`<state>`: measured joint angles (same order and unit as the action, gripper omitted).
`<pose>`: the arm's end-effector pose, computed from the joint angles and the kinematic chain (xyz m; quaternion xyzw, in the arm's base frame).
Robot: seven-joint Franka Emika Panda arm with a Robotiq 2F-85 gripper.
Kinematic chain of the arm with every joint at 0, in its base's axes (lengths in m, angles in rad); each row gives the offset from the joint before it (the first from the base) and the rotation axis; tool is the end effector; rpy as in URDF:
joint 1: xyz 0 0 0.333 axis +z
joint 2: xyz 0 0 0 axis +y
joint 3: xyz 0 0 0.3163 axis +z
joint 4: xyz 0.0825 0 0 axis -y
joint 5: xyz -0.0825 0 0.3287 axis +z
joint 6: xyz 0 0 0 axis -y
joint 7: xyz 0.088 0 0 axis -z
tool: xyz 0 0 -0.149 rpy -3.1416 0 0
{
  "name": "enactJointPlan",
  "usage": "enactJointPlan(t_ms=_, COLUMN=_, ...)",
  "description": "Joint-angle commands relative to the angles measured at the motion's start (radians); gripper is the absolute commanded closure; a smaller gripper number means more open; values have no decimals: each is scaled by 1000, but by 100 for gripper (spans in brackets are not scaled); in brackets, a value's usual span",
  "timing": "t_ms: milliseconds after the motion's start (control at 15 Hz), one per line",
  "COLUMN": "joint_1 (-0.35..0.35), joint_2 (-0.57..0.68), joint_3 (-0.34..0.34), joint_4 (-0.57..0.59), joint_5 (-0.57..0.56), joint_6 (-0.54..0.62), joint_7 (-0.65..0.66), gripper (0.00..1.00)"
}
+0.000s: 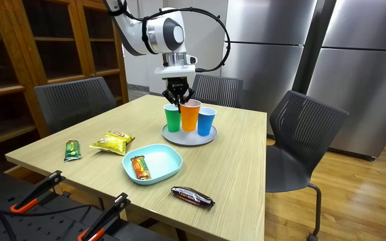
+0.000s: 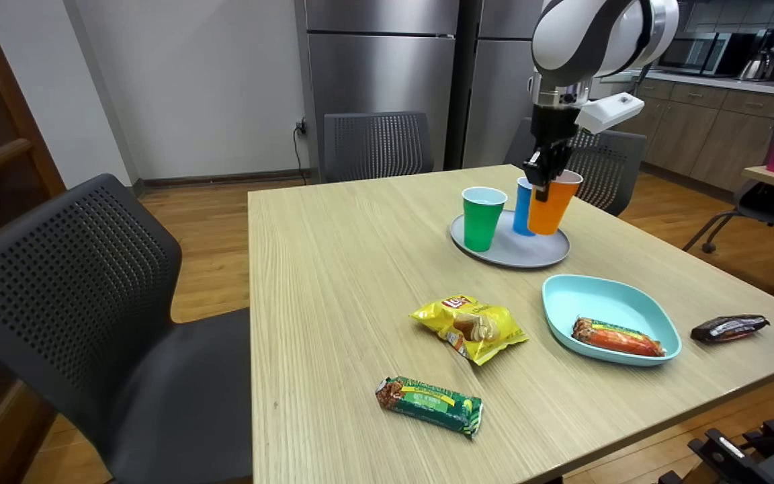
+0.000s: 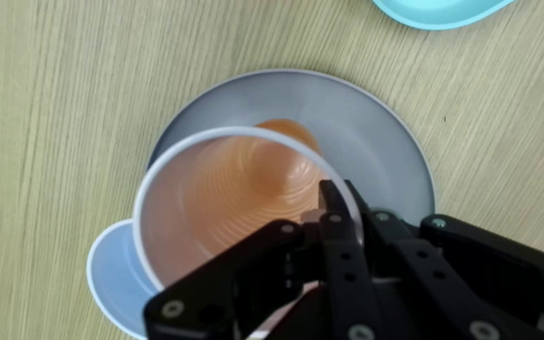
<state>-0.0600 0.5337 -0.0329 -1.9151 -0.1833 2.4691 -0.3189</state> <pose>0.5938 -0.0589 0.2164 0.9804 0.1851 -0.0039 0.0667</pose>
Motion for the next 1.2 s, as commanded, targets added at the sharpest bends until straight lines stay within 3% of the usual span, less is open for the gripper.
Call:
enactJointPlan(t_ms=0, joint_1=-8, joint_2=22, joint_3=16, joint_4=17, joint_5=0, joint_6=-26, joint_7=-8, gripper=99)
enactJointPlan(t_ms=1133, joint_1=-5, joint_2=81, joint_3=23, joint_4=33, joint_5=-12, joint_6=-5, joint_7=-9, gripper=99)
